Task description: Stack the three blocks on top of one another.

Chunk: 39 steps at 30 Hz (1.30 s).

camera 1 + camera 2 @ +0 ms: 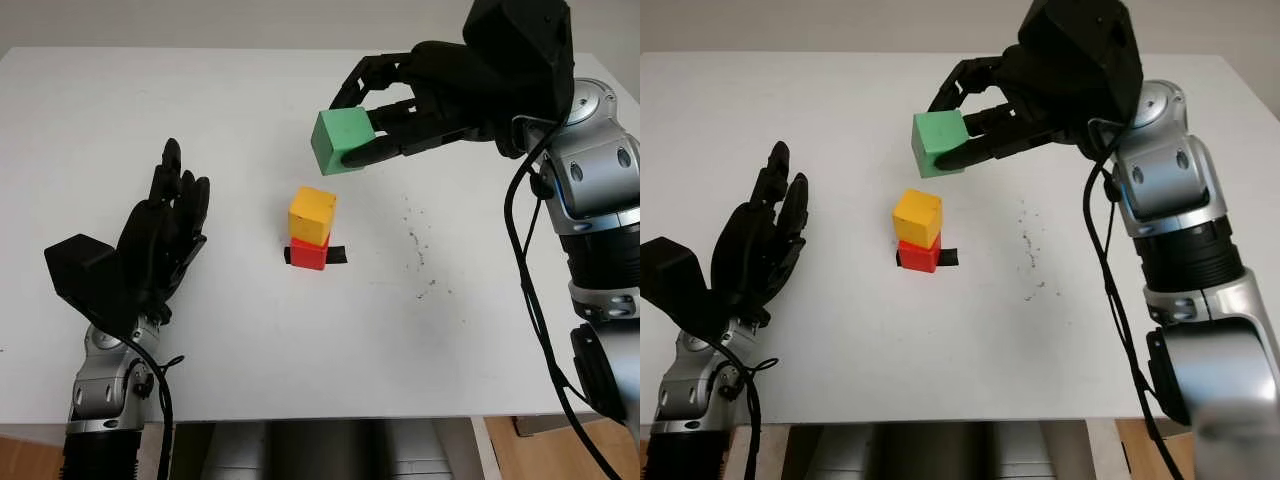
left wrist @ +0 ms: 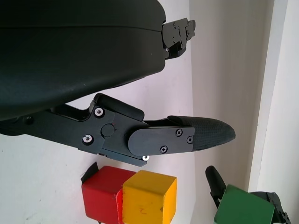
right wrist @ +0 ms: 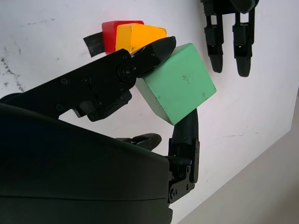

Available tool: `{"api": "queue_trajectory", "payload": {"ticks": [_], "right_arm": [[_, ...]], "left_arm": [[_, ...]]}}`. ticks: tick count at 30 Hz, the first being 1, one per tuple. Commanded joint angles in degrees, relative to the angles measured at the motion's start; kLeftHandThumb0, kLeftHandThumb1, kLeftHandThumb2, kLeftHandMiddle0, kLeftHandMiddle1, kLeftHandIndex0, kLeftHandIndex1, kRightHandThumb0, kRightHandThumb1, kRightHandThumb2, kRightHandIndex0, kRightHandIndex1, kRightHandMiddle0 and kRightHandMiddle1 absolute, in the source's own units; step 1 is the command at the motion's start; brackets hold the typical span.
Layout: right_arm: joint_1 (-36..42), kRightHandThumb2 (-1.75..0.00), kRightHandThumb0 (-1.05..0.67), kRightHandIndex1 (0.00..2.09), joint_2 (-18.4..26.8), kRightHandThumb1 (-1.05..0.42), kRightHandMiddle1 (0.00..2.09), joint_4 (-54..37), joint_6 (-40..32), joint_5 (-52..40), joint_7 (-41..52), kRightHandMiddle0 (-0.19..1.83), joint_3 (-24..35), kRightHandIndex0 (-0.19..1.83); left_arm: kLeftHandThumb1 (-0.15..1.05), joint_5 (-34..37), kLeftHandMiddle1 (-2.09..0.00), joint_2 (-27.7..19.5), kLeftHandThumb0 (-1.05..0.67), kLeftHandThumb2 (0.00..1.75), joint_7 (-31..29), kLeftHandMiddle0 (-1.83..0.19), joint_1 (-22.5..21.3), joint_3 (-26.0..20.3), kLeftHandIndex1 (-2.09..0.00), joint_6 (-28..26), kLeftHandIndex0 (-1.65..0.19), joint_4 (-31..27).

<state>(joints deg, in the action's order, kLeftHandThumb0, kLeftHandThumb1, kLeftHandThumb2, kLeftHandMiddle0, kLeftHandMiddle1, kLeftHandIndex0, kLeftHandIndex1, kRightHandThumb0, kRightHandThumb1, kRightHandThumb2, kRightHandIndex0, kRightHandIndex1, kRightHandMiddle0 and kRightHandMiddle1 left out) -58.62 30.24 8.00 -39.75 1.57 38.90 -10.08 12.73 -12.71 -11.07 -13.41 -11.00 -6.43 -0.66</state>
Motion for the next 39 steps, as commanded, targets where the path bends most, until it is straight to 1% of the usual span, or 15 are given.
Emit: {"api": "queue_trajectory", "payload": {"ticks": [1, 5, 8, 11, 18, 23, 29, 39], "right_arm": [[0.61, -0.07, -0.35, 0.0, -0.84, -1.02, 1.81, -2.56, -1.57, -0.56, -0.75, 0.12, 0.76, 0.41], [2.69, -0.07, -0.36, 0.0, -1.44, -1.04, 1.77, -4.31, -4.02, -1.36, -1.31, 0.11, 0.77, 0.35], [4.5, -0.06, -0.38, 0.0, -1.93, -1.04, 1.75, -5.36, -5.15, -1.59, -2.24, 0.14, 0.68, 0.34], [5.98, -0.06, -0.41, 0.01, -2.24, -1.04, 1.78, -6.66, -6.19, -1.54, -3.16, 0.18, 0.36, 0.36], [8.75, -0.05, -0.44, 0.02, -3.87, -1.03, 1.88, -10.72, -9.12, -2.31, -6.01, 0.19, 0.83, 0.38], [10.35, -0.05, -0.44, 0.01, -5.35, -1.03, 1.85, -12.98, -11.7, -3.03, -8.59, 0.2, 1.55, 0.38], [10.35, -0.05, -0.44, 0.02, -6.7, -1.02, 1.79, -14.03, -13.4, -4.82, -10.24, 0.22, 2.83, 0.39], [9.15, -0.05, -0.43, 0.03, -7.69, -1.02, 1.77, -12.45, -12.95, -6.19, -11.14, 0.23, 2.9, 0.41]], "left_arm": [[1.05, -0.14, 0.0, 0.59, -0.72, 0.45, 0.38, 0.19, -0.41, 0.17, 0.0, 0.6, 0.19, -0.09], [1.05, -0.29, 0.0, 0.62, -0.72, 0.46, 0.42, 0.19, -0.76, 0.42, 0.0, 0.7, 0.19, 0.18], [1.05, -0.54, 0.0, 0.62, -0.72, 0.47, 0.55, 0.19, -0.88, 0.5, 0.0, 0.97, 0.19, 0.38], [1.05, -0.51, 0.0, 0.72, -0.73, 0.46, 0.7, 0.19, -0.94, 0.44, 0.0, 0.89, 0.19, 0.52], [1.05, -0.49, 0.0, 0.73, -0.73, 0.45, 0.69, 0.19, -0.94, 0.39, 0.0, 1.4, 0.19, 0.81], [1.05, -0.6, 0.0, 0.79, -0.72, 0.46, 0.87, 0.19, -1.13, 0.43, 0.0, 1.48, 0.19, 1.1], [1.05, -0.54, 0.0, 1.05, -0.72, 0.45, 0.92, 0.19, -1.34, 0.43, 0.0, 2.09, 0.19, 1.71], [1.05, -0.41, 0.0, 1.08, -0.73, 0.44, 1.11, 0.19, -0.91, 0.4, 0.0, 2.08, 0.19, 1.57]]}}
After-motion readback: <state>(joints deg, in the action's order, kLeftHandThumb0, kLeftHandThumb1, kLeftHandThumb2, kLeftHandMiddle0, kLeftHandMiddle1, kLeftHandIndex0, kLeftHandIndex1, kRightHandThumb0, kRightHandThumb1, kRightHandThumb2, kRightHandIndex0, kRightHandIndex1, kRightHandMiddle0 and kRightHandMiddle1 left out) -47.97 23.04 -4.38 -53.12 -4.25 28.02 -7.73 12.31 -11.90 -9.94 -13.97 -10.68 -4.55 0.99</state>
